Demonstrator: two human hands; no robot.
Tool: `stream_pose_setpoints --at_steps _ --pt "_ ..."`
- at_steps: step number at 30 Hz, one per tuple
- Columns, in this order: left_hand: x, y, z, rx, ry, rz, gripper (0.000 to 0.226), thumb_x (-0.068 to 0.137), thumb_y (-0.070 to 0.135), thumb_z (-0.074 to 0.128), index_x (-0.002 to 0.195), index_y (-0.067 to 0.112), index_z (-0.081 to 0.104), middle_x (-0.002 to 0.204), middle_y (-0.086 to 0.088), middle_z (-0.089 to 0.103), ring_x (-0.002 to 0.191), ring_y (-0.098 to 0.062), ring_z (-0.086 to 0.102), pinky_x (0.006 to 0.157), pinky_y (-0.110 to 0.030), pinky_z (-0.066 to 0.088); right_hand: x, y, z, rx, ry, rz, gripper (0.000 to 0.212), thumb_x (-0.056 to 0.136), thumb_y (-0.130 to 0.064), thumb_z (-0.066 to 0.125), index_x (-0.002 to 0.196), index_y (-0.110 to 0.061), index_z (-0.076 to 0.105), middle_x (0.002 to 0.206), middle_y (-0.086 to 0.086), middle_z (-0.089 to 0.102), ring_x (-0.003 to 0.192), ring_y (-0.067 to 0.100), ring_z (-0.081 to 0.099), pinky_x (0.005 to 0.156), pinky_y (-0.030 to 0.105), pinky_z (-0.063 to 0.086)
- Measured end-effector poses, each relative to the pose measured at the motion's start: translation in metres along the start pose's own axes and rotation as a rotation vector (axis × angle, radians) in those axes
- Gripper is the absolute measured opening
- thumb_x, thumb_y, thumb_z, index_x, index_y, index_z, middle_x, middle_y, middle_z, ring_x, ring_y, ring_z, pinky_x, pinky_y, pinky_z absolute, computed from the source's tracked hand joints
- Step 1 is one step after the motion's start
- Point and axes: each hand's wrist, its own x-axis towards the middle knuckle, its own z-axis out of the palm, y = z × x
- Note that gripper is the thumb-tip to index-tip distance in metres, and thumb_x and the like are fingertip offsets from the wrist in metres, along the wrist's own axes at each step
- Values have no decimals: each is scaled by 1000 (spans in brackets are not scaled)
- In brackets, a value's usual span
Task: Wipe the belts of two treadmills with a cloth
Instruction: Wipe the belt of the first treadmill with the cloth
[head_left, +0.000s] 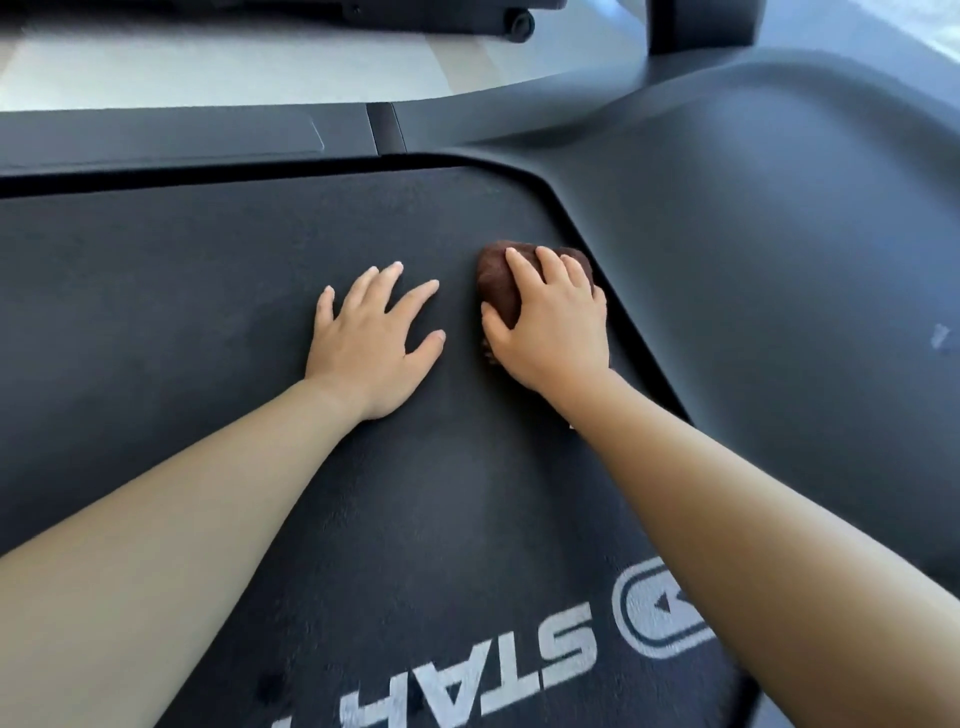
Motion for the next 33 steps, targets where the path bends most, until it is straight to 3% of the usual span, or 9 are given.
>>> stream_pose_setpoints --at_steps 9,14,20,29,33 --pt "-1 -2 3 -10 38 -6 60 83 60 20 141 44 22 156 6 13 143 -14 5 114 -49 4 116 -2 26 36 -51 -41 61 85 -51 48 140 -25 41 141 6 43 132 30 33 106 48 29" --pt "0 -1 2 -49 61 -23 58 83 60 26 139 45 27 155 8 17 143 -13 8 115 -47 5 133 -3 26 41 -122 -76 63 85 -51 48 142 -26 39 143 7 42 132 31 33 106 47 31" --pt "-6 1 1 -69 96 -15 53 89 50 38 140 35 35 154 2 24 142 -18 15 115 -46 9 59 5 4 45 -112 -103 64 88 -49 49 145 -23 35 145 8 39 132 31 34 105 45 34" --pt "-70 19 3 -19 33 78 58 92 48 32 146 28 25 157 0 15 144 -20 8 114 -45 7 -113 6 -46 52 -64 -34 62 85 -45 57 141 -21 44 145 11 43 132 31 39 104 44 35" --pt "-85 18 0 -23 29 108 57 92 47 34 146 29 26 156 0 16 144 -20 10 114 -45 8 -147 8 -56 24 -84 -12 64 84 -47 57 142 -23 44 146 10 42 135 29 37 104 44 33"
